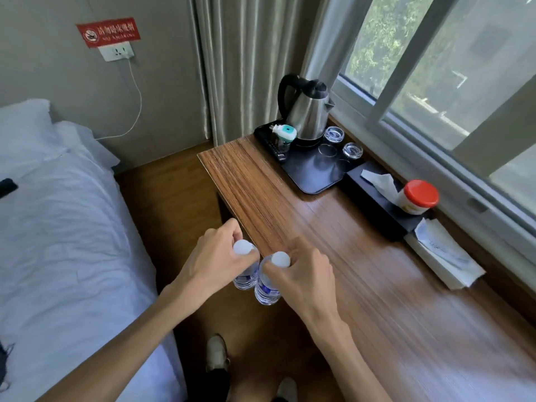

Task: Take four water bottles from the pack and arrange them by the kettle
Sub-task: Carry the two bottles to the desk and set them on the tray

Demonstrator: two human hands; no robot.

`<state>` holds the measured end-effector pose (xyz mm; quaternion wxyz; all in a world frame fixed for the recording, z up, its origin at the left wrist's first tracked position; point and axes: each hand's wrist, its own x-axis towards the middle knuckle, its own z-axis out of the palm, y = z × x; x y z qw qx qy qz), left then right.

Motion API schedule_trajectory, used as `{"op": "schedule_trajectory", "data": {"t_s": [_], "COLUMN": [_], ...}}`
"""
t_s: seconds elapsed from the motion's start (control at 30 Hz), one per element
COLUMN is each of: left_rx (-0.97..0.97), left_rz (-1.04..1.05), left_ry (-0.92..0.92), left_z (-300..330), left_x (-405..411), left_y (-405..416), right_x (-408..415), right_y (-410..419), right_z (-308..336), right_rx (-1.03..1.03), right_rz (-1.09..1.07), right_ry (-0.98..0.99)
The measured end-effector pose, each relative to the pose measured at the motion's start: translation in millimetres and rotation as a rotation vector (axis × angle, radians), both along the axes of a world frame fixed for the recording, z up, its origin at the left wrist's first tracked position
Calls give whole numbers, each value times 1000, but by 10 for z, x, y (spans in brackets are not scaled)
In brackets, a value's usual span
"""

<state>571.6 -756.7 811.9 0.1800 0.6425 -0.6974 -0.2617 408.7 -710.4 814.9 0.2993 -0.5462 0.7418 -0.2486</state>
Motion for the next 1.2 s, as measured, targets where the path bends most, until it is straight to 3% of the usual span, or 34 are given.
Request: {"op": "schedule_trajectory", "data": {"t_s": [0.5, 1.2], "left_rx": [-40, 58], "left_rz": [-235, -513], "left_ry": [-1, 37], "left_z": [155, 3], "left_x": [476, -318], "left_y": [-1917, -3791], "right_x": [650, 353], "right_y": [-1493, -2950], "right_z": [25, -116], "right_rx": [-77, -48], "right_rz": [-262, -770], "right_ry": [-1, -56]}}
